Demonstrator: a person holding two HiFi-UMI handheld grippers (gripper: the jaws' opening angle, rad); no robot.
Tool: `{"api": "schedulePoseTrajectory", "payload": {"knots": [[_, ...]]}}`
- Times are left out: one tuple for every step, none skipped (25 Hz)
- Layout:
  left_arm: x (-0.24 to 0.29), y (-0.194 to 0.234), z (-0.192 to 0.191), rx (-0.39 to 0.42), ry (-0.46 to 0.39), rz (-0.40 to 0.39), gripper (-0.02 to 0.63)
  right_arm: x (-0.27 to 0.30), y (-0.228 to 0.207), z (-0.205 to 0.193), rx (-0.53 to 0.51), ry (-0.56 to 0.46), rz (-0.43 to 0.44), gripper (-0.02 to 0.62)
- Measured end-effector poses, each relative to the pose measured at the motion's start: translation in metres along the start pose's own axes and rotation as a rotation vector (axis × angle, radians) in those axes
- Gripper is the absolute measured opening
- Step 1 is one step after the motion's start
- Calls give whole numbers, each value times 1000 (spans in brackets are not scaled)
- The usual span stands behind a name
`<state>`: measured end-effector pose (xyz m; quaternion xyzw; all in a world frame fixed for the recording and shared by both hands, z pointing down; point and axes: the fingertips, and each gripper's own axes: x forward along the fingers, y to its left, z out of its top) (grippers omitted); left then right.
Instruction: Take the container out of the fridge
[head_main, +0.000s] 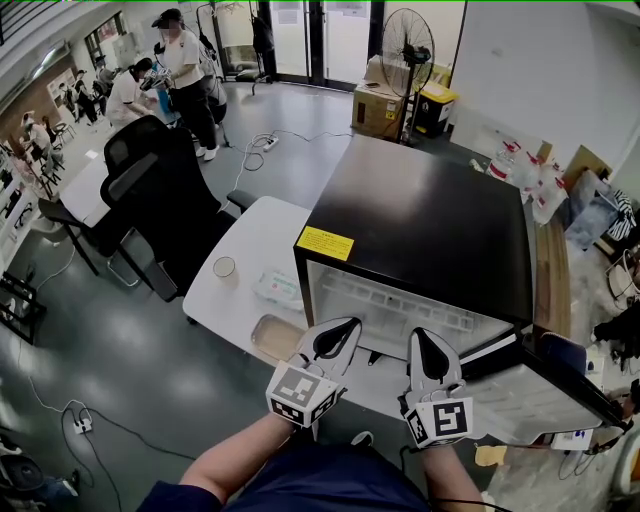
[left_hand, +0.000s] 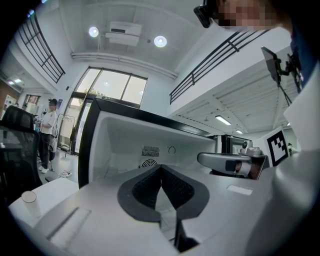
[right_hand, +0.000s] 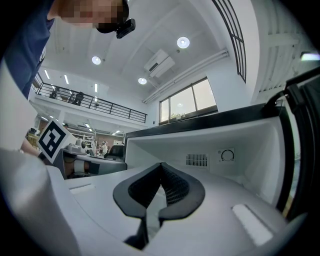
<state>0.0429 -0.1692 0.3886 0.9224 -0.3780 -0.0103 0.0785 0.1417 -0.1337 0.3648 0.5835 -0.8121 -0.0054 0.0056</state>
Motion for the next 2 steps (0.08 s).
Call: {"api": "schedulePoseTrajectory", "payload": {"knots": [[0,0,0,0,-1,0,4,0,0,0,0,0,0,5],[1,0,0,-1,-2,1,3,0,-1,-1,0,0,-1,5]]}}
